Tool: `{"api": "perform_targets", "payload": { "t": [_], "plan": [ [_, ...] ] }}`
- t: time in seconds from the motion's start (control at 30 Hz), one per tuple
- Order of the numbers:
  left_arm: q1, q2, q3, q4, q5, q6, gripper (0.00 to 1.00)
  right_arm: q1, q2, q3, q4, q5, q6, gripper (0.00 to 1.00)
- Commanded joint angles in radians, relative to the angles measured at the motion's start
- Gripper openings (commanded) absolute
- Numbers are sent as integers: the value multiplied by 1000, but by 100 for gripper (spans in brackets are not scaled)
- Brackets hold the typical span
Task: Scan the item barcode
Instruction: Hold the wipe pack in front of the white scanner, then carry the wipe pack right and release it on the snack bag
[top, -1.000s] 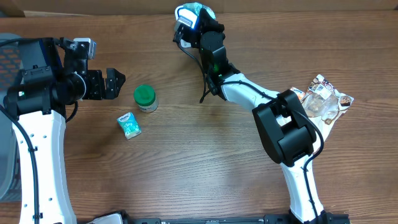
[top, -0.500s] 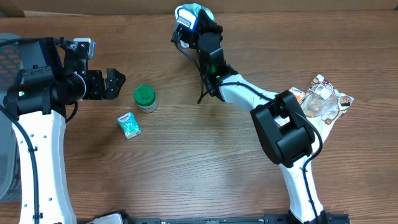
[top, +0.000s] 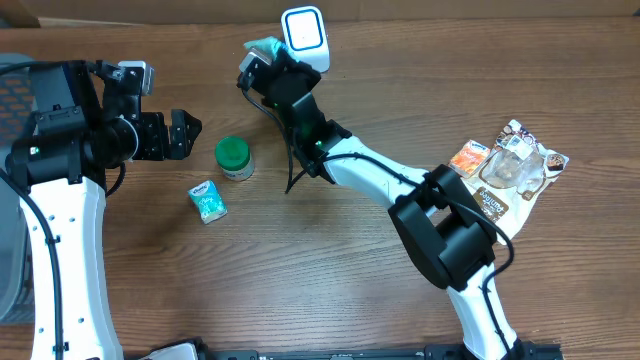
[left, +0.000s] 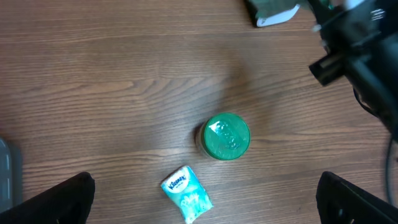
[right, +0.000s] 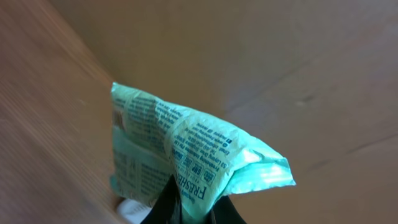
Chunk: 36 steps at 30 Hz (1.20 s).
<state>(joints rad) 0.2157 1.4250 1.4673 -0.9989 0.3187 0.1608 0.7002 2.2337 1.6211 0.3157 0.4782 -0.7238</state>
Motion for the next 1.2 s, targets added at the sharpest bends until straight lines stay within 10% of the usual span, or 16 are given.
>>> {"api": "perform_targets", "payload": {
  "t": [0.0,0.27,0.67,1.17],
  "plan": [
    [-7,-5,22,3,11,16,100,-8,-138,12,-66,-98,317,4],
    [-6,-5,22,3,11,16,100,-11,-400,12,-584,-425,921,4],
    [-6,-5,22,3,11,16,100,-155,-528,-9,-1304,-339,1162,4],
    [-6,-5,22,3,11,16,100,-732,-527,-353,-1244,-518,1322,4]
  ]
}}
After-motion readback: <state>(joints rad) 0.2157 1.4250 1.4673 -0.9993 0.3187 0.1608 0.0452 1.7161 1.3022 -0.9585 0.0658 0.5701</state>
